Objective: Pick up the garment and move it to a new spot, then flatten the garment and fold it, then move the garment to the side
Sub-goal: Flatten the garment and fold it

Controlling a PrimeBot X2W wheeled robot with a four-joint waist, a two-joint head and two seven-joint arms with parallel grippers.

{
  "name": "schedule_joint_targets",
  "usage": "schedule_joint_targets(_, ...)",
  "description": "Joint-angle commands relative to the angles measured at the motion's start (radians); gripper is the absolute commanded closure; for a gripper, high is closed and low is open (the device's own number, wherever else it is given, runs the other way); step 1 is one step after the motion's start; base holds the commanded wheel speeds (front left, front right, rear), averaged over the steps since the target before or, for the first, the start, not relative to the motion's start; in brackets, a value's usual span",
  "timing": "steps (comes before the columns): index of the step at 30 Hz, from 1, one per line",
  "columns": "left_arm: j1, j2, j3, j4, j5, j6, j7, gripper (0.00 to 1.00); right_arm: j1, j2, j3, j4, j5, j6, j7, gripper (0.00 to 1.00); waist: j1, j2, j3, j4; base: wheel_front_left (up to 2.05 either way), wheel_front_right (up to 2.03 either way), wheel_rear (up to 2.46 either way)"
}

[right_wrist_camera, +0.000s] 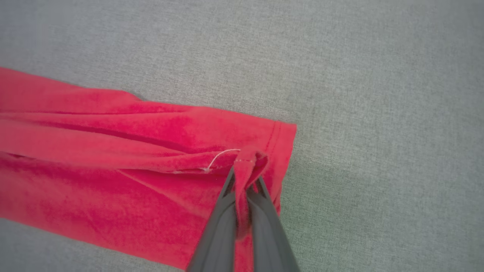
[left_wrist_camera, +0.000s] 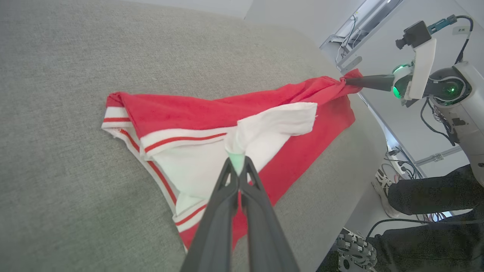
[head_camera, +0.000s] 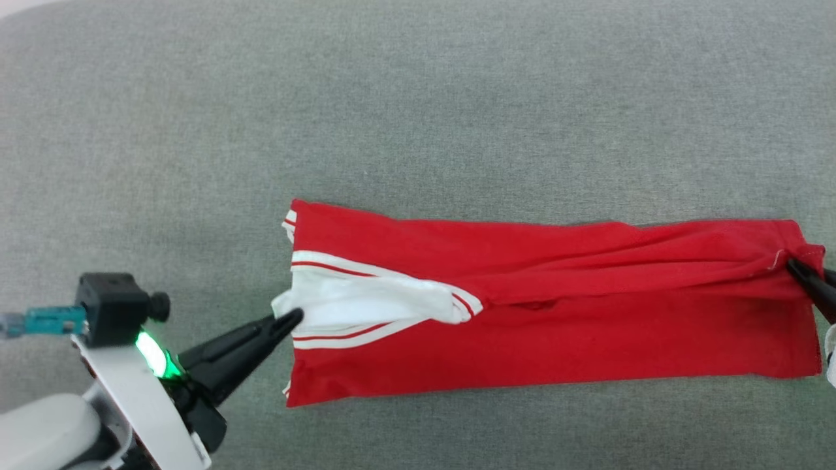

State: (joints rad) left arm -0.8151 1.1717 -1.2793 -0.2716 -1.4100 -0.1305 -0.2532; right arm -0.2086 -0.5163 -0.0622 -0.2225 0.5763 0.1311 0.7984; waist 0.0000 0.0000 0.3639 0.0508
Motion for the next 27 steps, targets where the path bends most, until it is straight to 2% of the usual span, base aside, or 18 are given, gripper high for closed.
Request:
schedule_joint_targets(1,0.024,-0.013,0.000,0.004,0.014,0.001,-0.006,1.00,0.018,0.010,-0.018,0.000,-0.009,-0.001,0.000,1.00,0.0000,0.0000,0.004,0.004,0.00,0.00,0.00)
schedule_joint_targets(9,0.095,-0.066,0.000,0.052,0.037,0.001,-0.011,1.00,0.053,0.059,-0.058,0.025,-0.005,-0.001,-0.017,1.00,0.0000,0.0000,0.033,0.010,0.00,0.00,0.00)
schedule_joint_targets(15,0.130,-0.145,0.030,0.151,0.049,0.001,-0.010,1.00,0.038,0.087,-0.046,0.074,-0.026,-0.001,-0.074,1.00,0.0000,0.0000,0.052,0.009,0.00,0.00,0.00)
schedule_joint_targets(23,0.156,-0.198,0.047,0.217,0.055,0.001,-0.010,1.00,0.005,0.097,-0.006,0.161,-0.030,-0.001,-0.130,1.00,0.0000,0.0000,0.058,0.006,0.00,0.00,0.00)
schedule_joint_targets(24,0.156,-0.204,0.047,0.224,0.056,0.001,-0.010,0.88,0.000,0.096,-0.001,0.167,-0.029,-0.001,-0.139,0.95,0.0000,0.0000,0.055,0.007,0.00,0.00,0.00)
schedule_joint_targets(25,0.157,-0.211,0.053,0.229,0.054,0.001,-0.010,0.59,-0.004,0.096,0.003,0.172,-0.029,-0.001,-0.146,0.66,0.0000,0.0000,0.050,0.007,0.00,0.00,0.00)
schedule_joint_targets(26,0.160,-0.217,0.061,0.234,0.050,0.001,-0.010,0.43,-0.006,0.096,0.005,0.174,-0.027,-0.001,-0.156,0.58,0.0000,0.0000,0.042,0.008,0.00,0.00,0.00)
schedule_joint_targets(27,0.165,-0.221,0.068,0.237,0.048,0.001,-0.010,0.00,-0.006,0.094,0.005,0.176,-0.027,-0.001,-0.167,0.21,0.0000,0.0000,0.035,0.008,0.00,0.00,0.00)
